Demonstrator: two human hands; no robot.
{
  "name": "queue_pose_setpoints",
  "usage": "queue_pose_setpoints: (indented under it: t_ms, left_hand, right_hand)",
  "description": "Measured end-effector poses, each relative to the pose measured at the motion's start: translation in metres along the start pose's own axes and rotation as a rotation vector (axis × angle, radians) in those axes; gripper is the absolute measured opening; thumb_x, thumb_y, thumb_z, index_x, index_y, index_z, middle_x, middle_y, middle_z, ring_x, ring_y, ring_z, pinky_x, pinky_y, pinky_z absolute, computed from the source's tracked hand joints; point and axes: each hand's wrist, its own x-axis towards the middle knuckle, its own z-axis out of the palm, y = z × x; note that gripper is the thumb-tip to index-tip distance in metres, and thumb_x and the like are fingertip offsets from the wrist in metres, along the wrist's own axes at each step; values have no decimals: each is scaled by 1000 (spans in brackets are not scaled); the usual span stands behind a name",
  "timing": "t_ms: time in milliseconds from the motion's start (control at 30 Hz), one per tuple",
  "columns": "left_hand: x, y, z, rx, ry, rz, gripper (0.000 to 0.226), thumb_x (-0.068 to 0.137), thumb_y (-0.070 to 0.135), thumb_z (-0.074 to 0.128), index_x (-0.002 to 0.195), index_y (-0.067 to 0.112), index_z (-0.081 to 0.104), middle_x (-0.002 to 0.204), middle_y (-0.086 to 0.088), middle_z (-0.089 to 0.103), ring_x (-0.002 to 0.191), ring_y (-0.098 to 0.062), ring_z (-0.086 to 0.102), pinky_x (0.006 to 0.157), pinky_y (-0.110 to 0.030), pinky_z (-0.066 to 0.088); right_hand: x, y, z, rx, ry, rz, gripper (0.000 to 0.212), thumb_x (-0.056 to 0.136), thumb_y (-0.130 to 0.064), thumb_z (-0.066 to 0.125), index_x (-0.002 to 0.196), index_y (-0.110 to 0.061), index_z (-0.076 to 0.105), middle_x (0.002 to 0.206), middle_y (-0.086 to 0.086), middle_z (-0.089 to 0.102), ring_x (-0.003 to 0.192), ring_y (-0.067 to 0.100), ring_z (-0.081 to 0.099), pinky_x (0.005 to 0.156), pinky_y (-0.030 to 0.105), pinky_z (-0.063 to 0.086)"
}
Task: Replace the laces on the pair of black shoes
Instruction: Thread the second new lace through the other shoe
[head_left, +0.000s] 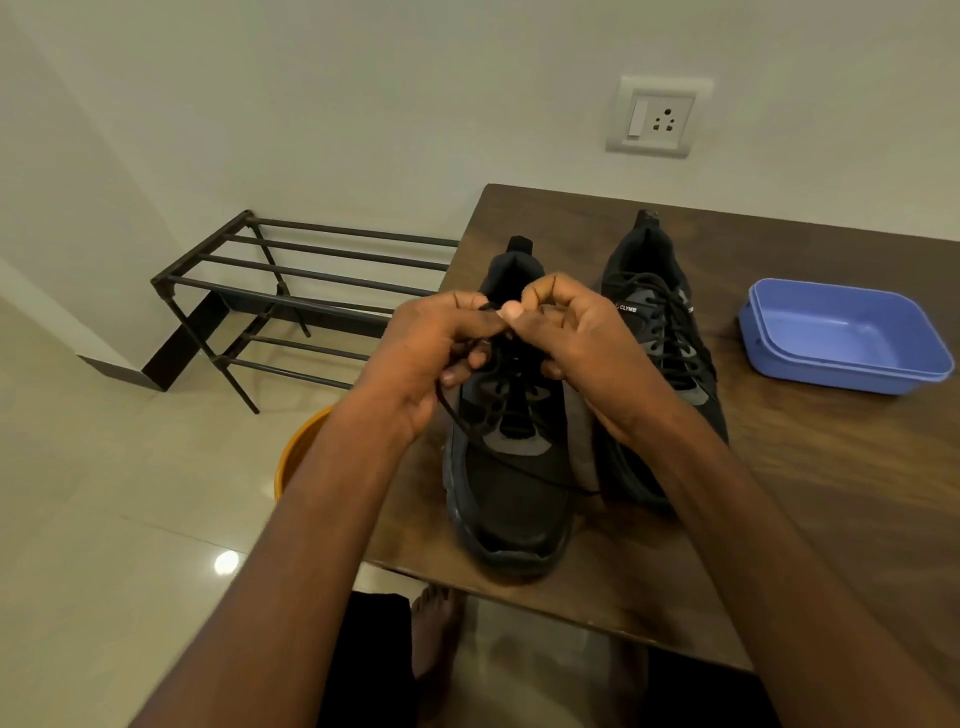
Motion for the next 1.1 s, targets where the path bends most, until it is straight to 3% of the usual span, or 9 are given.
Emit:
queue_pose_setpoints:
  t_ms: [100,233,367,467,567,667,767,967,1100]
  left_hand:
    - [0,2,-3,-152,-102,-154,4,97,9,62,95,8,66,77,-2,62,49,-4,39,34,-11,22]
    - [0,1,-6,-153,-62,-191,9,96,16,68,103,10,67,86,-4,65,50,-3,44,35,-12,25]
    - [-1,2,-9,-100,32,-159,33,91,24,76,118,6,70,92,-6,70,63,-9,59,45,-16,39]
    - [-2,5,-9,-41,47,-149,27,89,28,77,111,12,73,96,-6,74,76,-11,67,63,-23,50]
    - [-4,5,-10,20,109,-144,26,86,27,80,108,14,75,102,-8,78,90,-16,70,87,-34,52]
    - [-4,3,-8,9,148,-131,20,88,18,78,106,12,73,92,-4,78,85,-13,70,80,-29,52]
    - [-4,2,-6,0,168,-148,10,90,14,76,100,13,73,87,-2,78,77,-10,70,75,-26,51]
    - [-1,-1,-6,-27,197,-164,10,90,13,75,100,11,72,87,-3,78,78,-11,71,76,-26,54]
    - [0,-3,-7,-55,211,-176,11,91,12,75,102,10,72,84,-2,78,80,-12,72,77,-26,55]
  right_hand:
    - [-3,6,-3,-56,-59,-83,23,91,-2,74,107,2,57,92,26,57,87,30,59,88,43,59]
    - [-7,13,8,-259,208,-276,19,85,-6,81,98,-9,68,87,7,70,78,11,68,72,23,56]
    - [-15,16,13,-329,353,-358,6,90,-10,78,94,-14,77,93,-9,74,90,5,71,82,23,59]
    - [-21,16,14,-405,430,-339,4,91,-14,75,91,-18,73,107,-5,66,100,6,65,87,18,54]
    - [-32,12,7,-425,542,-232,13,93,-15,73,87,-25,67,104,-5,63,93,-2,60,81,8,46]
    - [-41,7,-1,-397,622,-71,8,97,-20,70,92,-26,67,92,-8,68,85,5,64,74,14,52]
    - [-45,3,-3,-163,665,59,6,98,-14,67,99,-21,68,85,-3,72,77,8,68,73,26,56]
    - [-39,-1,0,866,468,343,24,97,1,51,97,-21,61,83,-1,63,64,8,55,56,22,40]
    - [-36,2,-7,1220,327,316,16,91,-4,47,92,-17,56,81,1,56,60,10,47,54,23,36]
